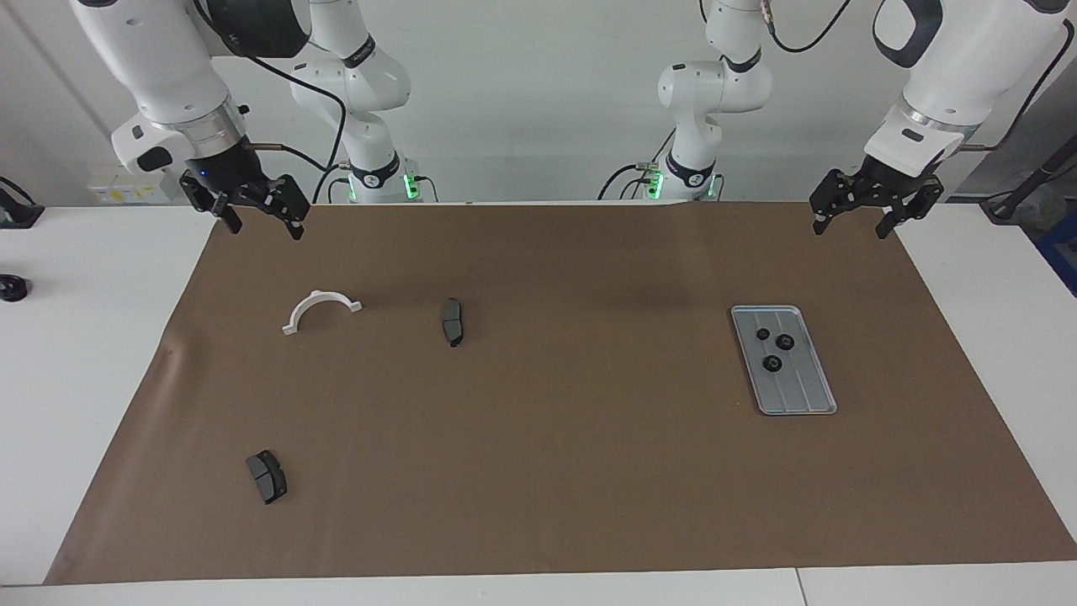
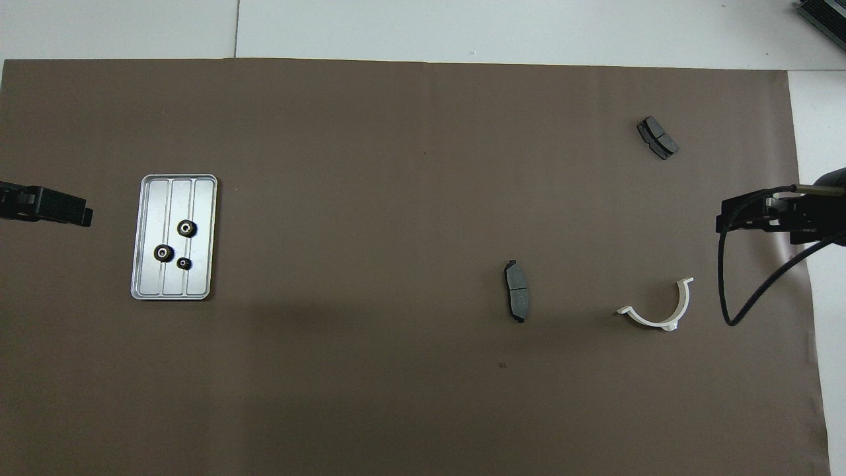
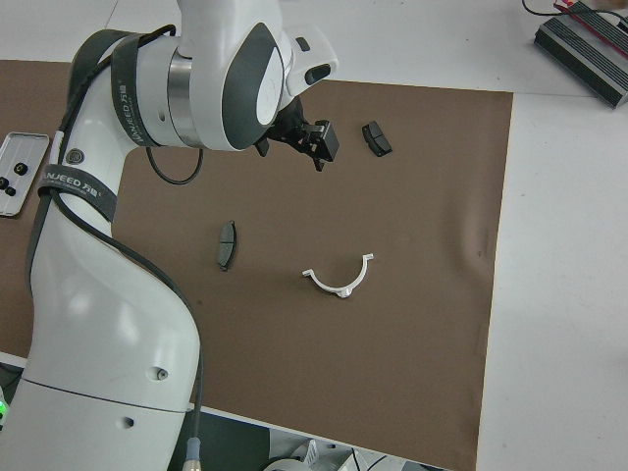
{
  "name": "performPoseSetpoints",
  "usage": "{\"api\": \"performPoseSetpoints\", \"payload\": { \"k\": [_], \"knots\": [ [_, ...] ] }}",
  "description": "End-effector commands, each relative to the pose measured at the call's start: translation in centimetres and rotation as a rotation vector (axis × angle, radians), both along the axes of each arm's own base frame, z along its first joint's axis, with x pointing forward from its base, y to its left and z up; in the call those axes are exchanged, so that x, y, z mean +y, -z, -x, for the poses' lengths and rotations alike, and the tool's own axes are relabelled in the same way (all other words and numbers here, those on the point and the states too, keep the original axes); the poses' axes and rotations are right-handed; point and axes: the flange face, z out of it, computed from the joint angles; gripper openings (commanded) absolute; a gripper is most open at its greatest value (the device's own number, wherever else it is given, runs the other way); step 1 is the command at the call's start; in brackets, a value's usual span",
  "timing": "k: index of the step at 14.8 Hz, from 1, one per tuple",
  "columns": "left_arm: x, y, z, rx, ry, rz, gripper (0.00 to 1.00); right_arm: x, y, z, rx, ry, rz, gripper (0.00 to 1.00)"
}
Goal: Pick bearing gear from pile to tray
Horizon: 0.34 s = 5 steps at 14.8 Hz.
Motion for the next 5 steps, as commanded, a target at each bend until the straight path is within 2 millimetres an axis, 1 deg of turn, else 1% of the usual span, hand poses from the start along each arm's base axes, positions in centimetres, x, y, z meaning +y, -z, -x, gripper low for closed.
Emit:
{"api": "performPoseSetpoints", "payload": {
  "k": [1, 5],
  "knots": [
    [0.36, -0.35, 0.20, 0.009, -0.016, -0.020, 1.00, 0.08, -0.17, 0.71, -0.001, 0.005, -0.015, 1.00],
    [0.45, 0.08, 0.51, 0.019, -0.014, -0.018, 1.00, 0.08, -0.10, 0.71, 0.000, 0.005, -0.015, 1.00]
  ]
}}
